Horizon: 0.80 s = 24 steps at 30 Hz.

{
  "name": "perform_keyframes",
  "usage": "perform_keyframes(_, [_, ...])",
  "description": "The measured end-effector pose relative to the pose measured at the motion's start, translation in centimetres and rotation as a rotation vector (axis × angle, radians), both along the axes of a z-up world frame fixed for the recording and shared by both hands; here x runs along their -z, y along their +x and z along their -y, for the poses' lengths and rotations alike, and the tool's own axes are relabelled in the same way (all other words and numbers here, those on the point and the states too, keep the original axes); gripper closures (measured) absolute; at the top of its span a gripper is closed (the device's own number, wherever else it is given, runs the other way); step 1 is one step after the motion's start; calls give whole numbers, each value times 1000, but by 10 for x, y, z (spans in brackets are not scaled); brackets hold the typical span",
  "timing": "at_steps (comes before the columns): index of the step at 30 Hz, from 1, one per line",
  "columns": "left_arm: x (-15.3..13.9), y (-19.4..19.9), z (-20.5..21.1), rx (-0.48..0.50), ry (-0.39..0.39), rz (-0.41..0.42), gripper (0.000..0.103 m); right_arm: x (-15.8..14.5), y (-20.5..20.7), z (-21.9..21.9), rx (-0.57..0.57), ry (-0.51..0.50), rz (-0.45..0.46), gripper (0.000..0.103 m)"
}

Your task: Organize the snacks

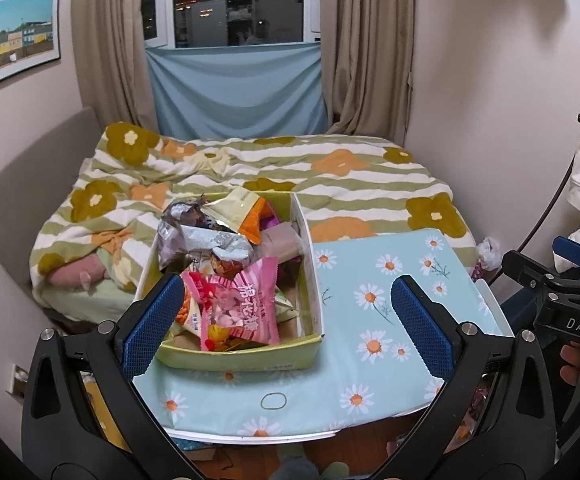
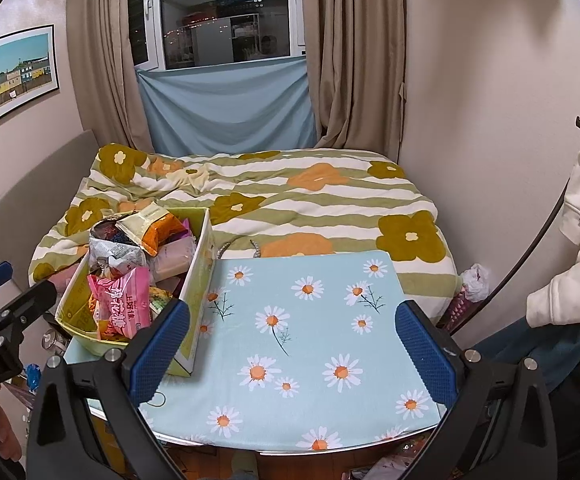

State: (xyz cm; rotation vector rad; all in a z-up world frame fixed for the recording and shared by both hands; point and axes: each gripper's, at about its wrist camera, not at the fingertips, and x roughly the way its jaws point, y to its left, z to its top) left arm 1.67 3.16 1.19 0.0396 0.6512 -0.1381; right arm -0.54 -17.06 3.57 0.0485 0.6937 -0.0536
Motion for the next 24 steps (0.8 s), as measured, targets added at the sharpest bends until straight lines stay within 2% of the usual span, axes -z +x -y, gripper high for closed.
perform_keyframes(12, [-2, 3, 3, -31, 6, 11, 0, -1, 0, -1, 0, 0, -1, 1])
perform_keyframes(24, [1, 4, 4, -7, -12, 17, 0, -1, 1, 2, 0, 1, -1, 1])
